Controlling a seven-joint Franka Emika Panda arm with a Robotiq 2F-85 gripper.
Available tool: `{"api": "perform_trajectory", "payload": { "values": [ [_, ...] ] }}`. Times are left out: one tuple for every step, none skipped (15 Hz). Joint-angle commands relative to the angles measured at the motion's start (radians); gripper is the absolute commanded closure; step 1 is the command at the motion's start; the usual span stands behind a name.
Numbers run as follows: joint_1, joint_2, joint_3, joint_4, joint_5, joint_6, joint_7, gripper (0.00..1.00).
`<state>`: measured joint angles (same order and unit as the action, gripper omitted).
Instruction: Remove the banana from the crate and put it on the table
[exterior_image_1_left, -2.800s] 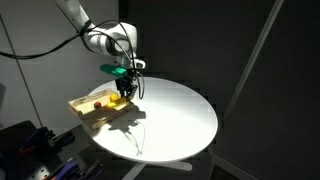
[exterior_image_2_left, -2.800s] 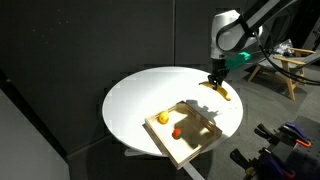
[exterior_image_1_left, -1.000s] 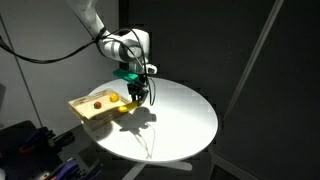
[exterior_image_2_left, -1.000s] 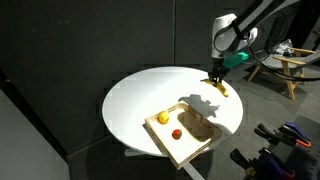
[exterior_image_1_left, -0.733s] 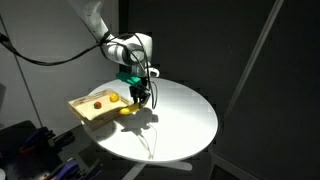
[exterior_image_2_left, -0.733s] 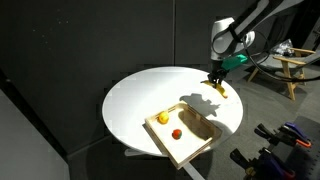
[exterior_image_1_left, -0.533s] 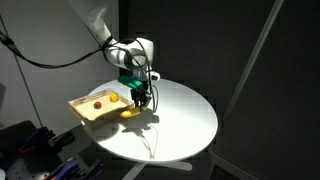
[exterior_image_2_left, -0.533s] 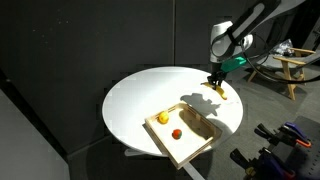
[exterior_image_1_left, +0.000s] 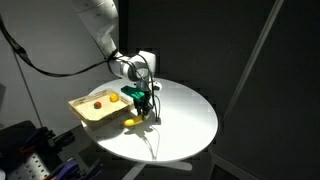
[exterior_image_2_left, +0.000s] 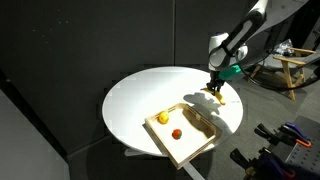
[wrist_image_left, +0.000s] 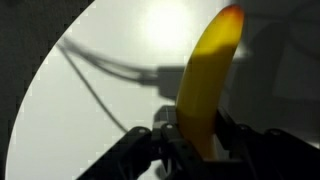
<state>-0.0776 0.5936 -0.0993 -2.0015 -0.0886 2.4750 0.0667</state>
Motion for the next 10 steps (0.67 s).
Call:
{"api": "perform_trajectory", "payload": {
  "values": [
    [-0.004,0.062,-0.006,0.06,0.008,0.002,-0.009,0.84],
    [-0.002,0.076,-0.008,0.07,0.006,0.003,-0.009,0.84],
    [-0.002,0.089,-0.008,0.08,0.005,0.003,-0.009,0.84],
    [-0.001,0.101,-0.009,0.09,0.005,0.002,-0.009,0.84],
    [-0.001,0.111,-0.009,0.097,0.005,0.002,-0.009,0.84],
    [0.0,0.12,-0.01,0.106,0.005,0.001,-0.008,0.84],
    [0.0,0.129,-0.011,0.114,0.004,0.001,-0.007,0.84],
    [0.001,0.136,-0.012,0.121,0.004,0.0,-0.007,0.84],
    [0.001,0.142,-0.013,0.127,0.004,0.0,-0.006,0.82],
    [0.002,0.146,-0.014,0.132,0.003,0.0,-0.006,0.51]
  ]
}}
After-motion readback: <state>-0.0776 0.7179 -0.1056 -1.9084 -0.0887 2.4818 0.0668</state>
